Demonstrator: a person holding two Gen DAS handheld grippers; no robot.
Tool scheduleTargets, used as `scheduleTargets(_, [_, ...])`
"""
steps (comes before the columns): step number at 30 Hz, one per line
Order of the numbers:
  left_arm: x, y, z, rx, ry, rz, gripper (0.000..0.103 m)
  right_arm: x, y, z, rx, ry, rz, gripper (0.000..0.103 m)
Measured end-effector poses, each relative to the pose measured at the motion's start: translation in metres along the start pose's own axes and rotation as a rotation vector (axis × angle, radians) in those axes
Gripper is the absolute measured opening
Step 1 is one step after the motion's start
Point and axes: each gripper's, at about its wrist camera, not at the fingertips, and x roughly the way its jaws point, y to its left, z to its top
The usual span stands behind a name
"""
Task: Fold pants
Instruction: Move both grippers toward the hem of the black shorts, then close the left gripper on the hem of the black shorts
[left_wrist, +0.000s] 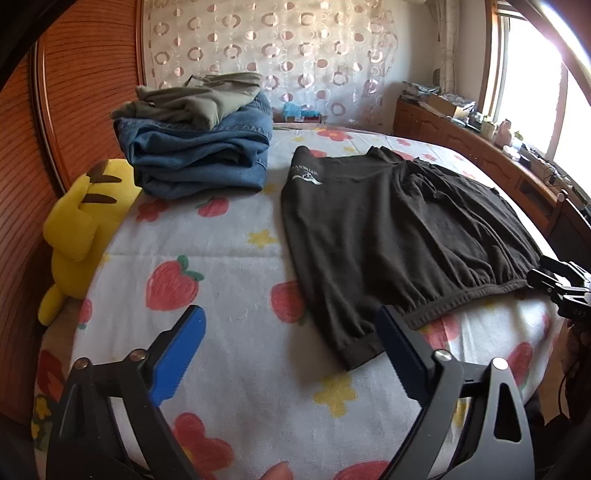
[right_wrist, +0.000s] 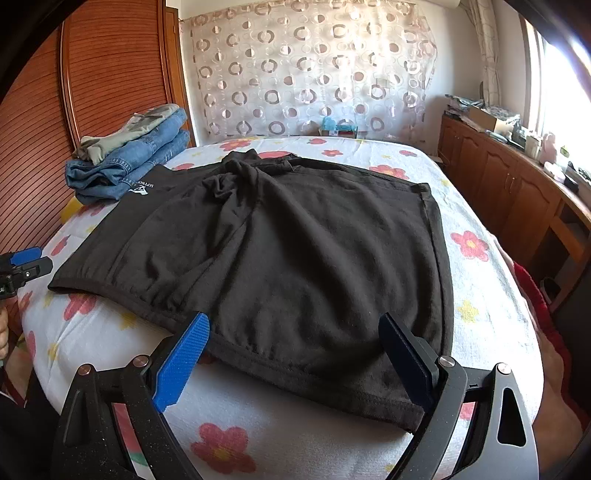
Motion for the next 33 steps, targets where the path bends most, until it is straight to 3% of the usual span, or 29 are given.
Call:
scheduleTargets(10, [-0.003, -0.004, -0.011, 0.005, 0.038, -0.094, 0.056, -0.022, -0.004, -0.017, -0.012, -0.010, -0.013, 0.094])
scheduleTargets(19, [-0.003, -0.009, -0.012, 0.003, 0.043, -0.163, 0.034, -0.043, -0.010, -0.034, -0.033, -0.021, -0.025, 0.094])
scheduleTargets(27, [0.002, -0.015, -0.015, 0.008, 0.048, -0.143, 0.034, -0.048, -0.012, -0.036, -0.029, -0.027, -0.026, 0.094])
scheduleTargets(29, [0.002, -0.016, -0.015, 0.015, 0.048, -0.135, 0.034, -0.023, -0.005, -0.022, -0.026, -0.030, -0.030, 0.094])
scheduleTargets(33, [0.003, -0.018, -0.014, 0.022, 0.048, -0.137, 0.034, -0.016, -0.002, -0.017, -0.028, -0.031, -0.031, 0.094])
